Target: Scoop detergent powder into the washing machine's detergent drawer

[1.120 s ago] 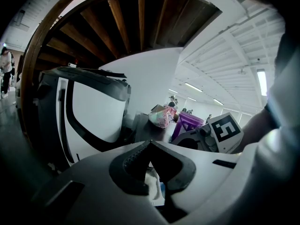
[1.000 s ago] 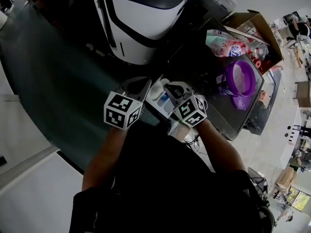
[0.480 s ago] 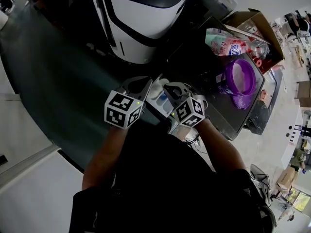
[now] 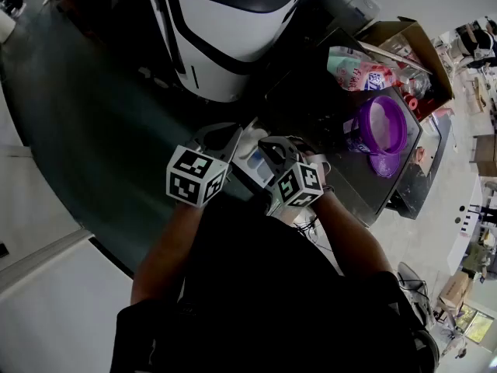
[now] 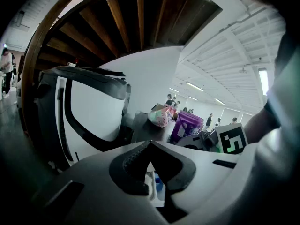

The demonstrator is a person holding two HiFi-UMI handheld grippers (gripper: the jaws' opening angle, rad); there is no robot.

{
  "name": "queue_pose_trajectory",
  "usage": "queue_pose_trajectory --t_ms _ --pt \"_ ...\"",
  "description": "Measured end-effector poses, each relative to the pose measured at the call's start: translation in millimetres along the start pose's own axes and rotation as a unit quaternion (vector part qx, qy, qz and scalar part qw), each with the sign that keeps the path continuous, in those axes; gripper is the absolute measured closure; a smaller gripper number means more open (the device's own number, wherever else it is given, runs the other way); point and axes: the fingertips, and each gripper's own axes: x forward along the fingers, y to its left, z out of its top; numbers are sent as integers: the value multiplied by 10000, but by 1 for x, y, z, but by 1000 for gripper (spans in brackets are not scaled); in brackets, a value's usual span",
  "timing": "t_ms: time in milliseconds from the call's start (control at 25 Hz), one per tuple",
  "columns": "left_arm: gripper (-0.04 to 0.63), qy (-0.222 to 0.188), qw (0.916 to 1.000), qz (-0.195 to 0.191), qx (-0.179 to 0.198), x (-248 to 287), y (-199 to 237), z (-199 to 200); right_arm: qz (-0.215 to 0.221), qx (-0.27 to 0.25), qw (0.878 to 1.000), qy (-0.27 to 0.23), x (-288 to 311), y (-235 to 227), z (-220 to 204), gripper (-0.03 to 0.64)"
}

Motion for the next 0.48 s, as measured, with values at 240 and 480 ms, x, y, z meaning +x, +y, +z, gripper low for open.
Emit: queue_pose_trajectory --t_ms 240,480 --pt "588 -27 10000 32 12 1 -7 1 -149 128 9997 -138 -9 -10 1 597" --pt "588 -55 9999 82 25 2 -12 3 -85 134 9994 -293 -12 -8 5 597"
